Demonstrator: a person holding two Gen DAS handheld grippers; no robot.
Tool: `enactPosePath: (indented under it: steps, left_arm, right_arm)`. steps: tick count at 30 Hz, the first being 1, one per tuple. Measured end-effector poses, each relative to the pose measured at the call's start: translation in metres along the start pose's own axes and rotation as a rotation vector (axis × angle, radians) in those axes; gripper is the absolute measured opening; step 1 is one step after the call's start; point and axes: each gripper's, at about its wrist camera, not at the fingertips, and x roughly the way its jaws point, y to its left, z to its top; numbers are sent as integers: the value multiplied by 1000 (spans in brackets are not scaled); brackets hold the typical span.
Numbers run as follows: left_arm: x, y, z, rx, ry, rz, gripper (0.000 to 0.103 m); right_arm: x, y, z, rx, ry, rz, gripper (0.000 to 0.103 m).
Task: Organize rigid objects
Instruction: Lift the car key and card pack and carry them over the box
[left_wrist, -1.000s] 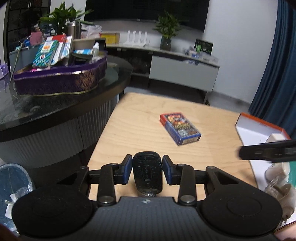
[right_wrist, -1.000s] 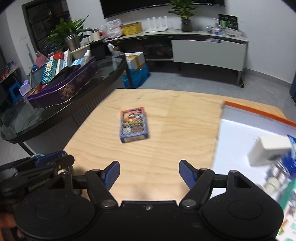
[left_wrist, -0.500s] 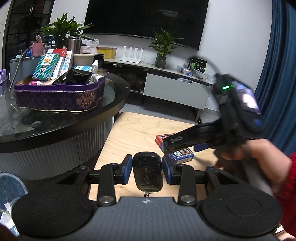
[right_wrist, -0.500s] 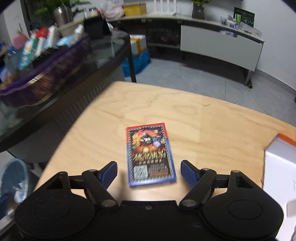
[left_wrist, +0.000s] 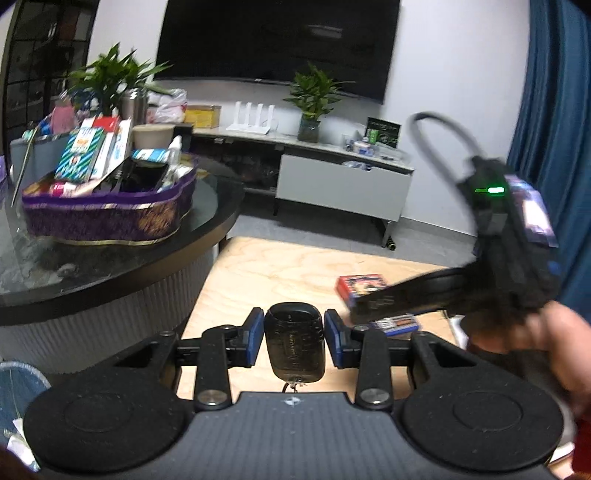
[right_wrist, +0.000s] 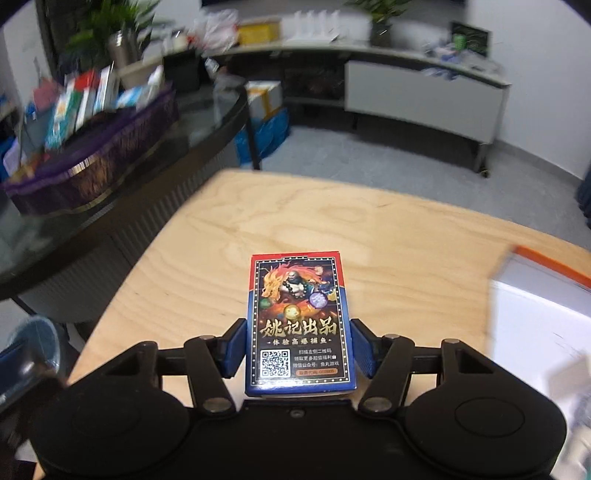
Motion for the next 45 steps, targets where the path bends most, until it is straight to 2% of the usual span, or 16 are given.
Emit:
enactPosePath:
  steps: [8,13,19,24,29,45]
  left_arm:
    - [-29,-50,9,81,-41,-104,36]
    - [-49,-91,12,139,-59,-179,36]
    - [-65,-139,11,192,-74,-261,36]
    - [-76,-169,4,244,-77,-303,36]
    - [-81,-186,-2,255,-81,-300,36]
    - [-89,-195,-9,258,-63,-266,36]
  right_arm:
    - [-125,-55,-43,107,-141,-68,70]
    - [-184,-96,-75,186,-184,-153,70]
    - [-235,-125,-114,230,-230,-229,70]
    - [-257,-142,-135,269,-250,-248,70]
    - [-270,-151,-148,278,-262,-249,71]
    - [-277,-152,-167,278,-266,-245,71]
